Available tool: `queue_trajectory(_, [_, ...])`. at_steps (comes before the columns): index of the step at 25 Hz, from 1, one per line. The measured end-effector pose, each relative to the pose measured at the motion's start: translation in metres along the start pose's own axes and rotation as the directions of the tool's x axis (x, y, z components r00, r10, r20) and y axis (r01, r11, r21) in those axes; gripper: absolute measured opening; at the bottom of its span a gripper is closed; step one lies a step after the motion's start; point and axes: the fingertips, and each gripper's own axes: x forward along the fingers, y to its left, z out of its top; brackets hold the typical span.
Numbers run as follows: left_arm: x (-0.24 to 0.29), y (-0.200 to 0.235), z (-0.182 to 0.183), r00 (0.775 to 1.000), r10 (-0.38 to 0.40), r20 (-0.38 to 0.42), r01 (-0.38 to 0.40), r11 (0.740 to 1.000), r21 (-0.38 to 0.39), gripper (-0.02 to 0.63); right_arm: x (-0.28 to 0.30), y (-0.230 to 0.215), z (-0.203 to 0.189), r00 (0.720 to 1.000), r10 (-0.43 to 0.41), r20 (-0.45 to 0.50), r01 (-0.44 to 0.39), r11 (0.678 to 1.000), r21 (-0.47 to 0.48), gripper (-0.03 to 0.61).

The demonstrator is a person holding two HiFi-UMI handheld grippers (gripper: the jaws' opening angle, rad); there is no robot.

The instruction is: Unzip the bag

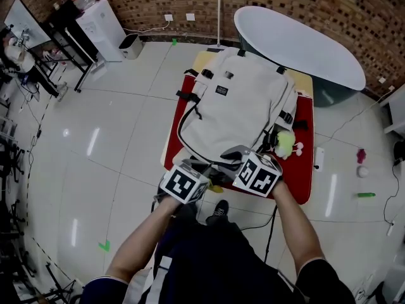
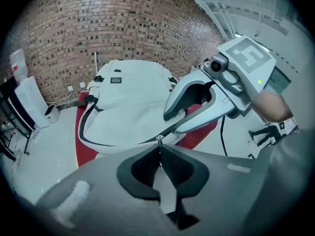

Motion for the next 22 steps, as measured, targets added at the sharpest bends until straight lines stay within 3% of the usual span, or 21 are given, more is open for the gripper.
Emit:
queue_trajectory(4, [0.005, -0.003, -0.006, 1.000, -0.007, -0.021, 0.008, 1.000, 0.014, 0.015, 0.005, 0.003, -0.003, 0.995, 0.081, -0.058, -0.081, 0.997, 0.004, 0.095])
queue_trajectory(7, [0.010, 0.000, -0.009, 1.000, 0.012, -0.016, -0.011, 1.000, 0.021, 0.017, 0.004, -0.002, -0.001, 0.994, 0.101, -0.038, -0.100, 0.994, 0.050, 0.087])
queue_trajectory(11, [0.028, 0.006, -0.021, 0.998, 0.047, -0.043, -0.045, 0.998, 0.041, 0.028, 0.015, 0.005, -0.015, 0.988, 0.132, -0.079, -0.127, 0.990, 0.067, 0.087])
queue_trajectory(14, [0.042, 0.001, -0.029, 0.998, 0.027, -0.063, -0.024, 0.999, 0.042, 0.062, 0.020, 0.008, -0.021, 0.988, 0.130, -0.089, -0.124, 0.990, 0.070, 0.081])
queue_trajectory(18, [0.050, 0.003, -0.035, 0.995, 0.026, -0.095, -0.022, 0.998, 0.051, 0.029, 0.024, 0.010, -0.025, 0.985, 0.123, -0.119, -0.119, 0.992, 0.039, 0.069])
queue_trajectory(22, [0.022, 0.005, -0.020, 0.999, 0.021, -0.046, -0.018, 0.998, 0.055, 0.017, 0.020, 0.011, -0.020, 0.988, 0.113, -0.104, -0.112, 0.994, 0.016, 0.074])
